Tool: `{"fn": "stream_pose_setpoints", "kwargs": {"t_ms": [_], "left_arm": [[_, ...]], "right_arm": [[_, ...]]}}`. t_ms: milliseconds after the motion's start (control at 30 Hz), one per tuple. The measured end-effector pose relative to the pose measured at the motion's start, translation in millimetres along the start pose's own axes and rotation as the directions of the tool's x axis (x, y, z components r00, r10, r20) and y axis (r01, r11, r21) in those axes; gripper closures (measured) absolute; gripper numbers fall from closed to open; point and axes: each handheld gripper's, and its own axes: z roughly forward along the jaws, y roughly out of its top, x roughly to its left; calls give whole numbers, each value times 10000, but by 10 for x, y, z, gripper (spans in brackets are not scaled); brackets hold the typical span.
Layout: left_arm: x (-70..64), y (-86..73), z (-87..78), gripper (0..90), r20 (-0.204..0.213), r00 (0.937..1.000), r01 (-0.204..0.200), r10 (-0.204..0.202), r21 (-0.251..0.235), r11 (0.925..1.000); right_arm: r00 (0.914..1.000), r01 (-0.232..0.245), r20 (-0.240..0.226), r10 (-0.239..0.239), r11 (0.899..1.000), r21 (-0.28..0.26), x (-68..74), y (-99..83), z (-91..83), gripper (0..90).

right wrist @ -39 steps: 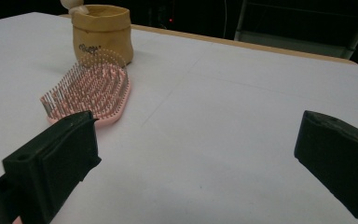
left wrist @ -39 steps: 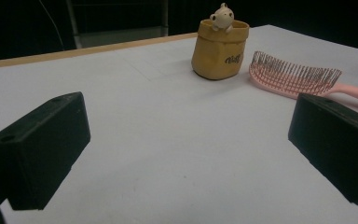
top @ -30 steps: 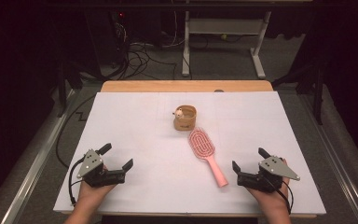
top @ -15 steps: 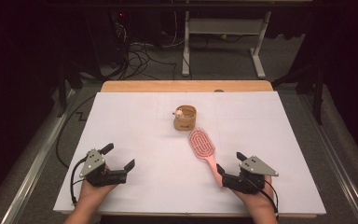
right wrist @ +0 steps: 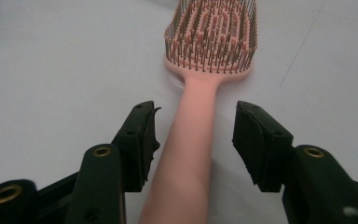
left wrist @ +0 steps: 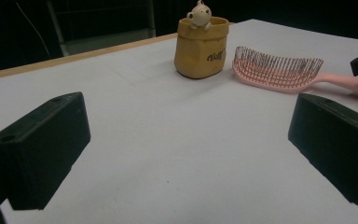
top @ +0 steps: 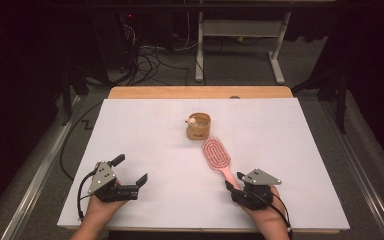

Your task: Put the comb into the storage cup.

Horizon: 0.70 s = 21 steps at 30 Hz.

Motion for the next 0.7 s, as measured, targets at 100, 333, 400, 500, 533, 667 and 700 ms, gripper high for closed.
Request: {"fn": "stream_pose_setpoints", "kwargs": {"t_ms": [100,333,400,500,533,667,700], "left_arm": [[6,-2,8,0,-27,10000,81,-81,-5,10000],[14,-6,14,0,-51,9999,146,-146,78,9999],[13,-6,14,0,-47,9999,147,-146,75,9999],[14,-10,17,0,-27,9999,170,-169,113,9998],[17,-13,17,0,-22,9999,165,-165,158,9997],[20,-16,16,0,-38,9998,194,-193,144,9997],[20,-15,15,0,-42,9998,194,-193,139,9997]], "right_arm": [[10000,-51,-2,51,9997,239,-5,7,41,533],[9990,-386,-195,406,9952,903,-11,58,156,610],[9990,-408,-167,426,9944,973,-7,67,167,620],[9989,-422,-137,439,9938,1027,-3,71,172,623],[9987,-496,-94,510,9928,1090,4,76,171,626],[9984,-560,66,556,9908,1235,12,87,163,639],[9984,-560,66,556,9908,1235,12,87,163,639]]}}
